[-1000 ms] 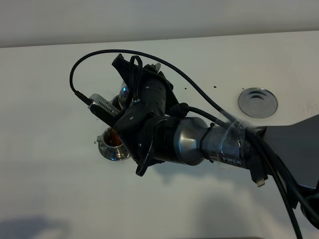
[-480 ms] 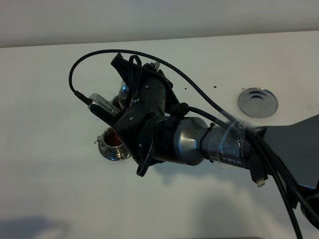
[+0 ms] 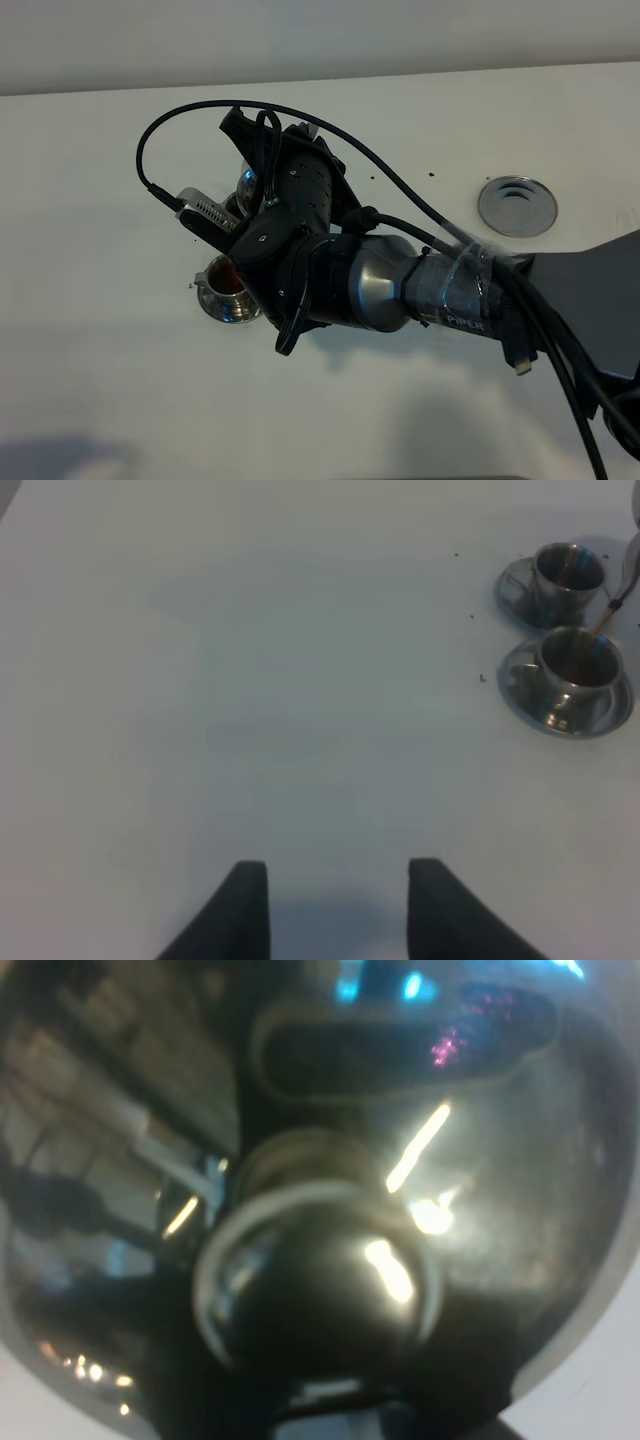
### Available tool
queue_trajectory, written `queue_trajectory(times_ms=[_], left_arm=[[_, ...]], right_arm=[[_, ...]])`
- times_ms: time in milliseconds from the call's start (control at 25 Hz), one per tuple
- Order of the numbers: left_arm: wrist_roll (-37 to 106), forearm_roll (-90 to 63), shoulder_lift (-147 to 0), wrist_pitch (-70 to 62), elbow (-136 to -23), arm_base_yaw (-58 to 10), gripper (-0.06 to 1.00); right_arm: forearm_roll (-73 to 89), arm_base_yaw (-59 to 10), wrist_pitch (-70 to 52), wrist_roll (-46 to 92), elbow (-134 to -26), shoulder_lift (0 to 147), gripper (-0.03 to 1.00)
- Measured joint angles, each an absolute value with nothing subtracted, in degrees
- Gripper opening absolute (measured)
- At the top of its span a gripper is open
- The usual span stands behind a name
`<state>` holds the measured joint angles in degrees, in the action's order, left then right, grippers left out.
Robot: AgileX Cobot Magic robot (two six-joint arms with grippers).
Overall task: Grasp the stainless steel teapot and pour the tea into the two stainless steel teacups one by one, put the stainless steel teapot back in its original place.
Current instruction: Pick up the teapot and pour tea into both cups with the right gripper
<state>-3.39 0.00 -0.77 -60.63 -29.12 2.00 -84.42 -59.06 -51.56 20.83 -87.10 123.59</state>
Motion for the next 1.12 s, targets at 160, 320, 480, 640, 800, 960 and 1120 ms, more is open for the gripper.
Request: queue_trajectory(times_ms=[160, 320, 480, 640, 800, 960, 1120], left_arm=[[-3.39, 0.0, -0.77, -60.63, -29.12, 2.0, 0.36], [-3.39, 0.0, -0.77, -60.63, -29.12, 2.0, 0.36], [-3.39, 0.0, -0.77, -60.63, -29.12, 2.0, 0.36], [-3.39, 0.0, -0.77, -60.63, -29.12, 2.0, 0.36], [-3.39, 0.0, -0.77, -60.63, -29.12, 2.0, 0.36], [-3.39, 0.0, -0.77, -60.63, -29.12, 2.0, 0.36], [-3.24, 0.0, -0.77, -60.63, -29.12, 2.0, 0.36]], right_arm=[[-84.49, -59.06, -51.5, 20.83, -87.1, 123.59, 0.18], [-84.49, -59.06, -51.45, 20.83, -87.1, 123.59, 0.18], [-84.33, -59.06, -51.35, 20.83, -87.1, 123.59, 0.18], [-84.2, -59.06, -51.28, 20.83, -87.1, 123.59, 0.18], [-84.25, -59.06, -50.79, 20.88, -87.1, 123.59, 0.18], [-84.9, -59.06, -50.22, 21.06, -87.1, 123.59, 0.18], [-85.02, -59.06, -50.06, 21.47, -87.1, 123.59, 0.18]])
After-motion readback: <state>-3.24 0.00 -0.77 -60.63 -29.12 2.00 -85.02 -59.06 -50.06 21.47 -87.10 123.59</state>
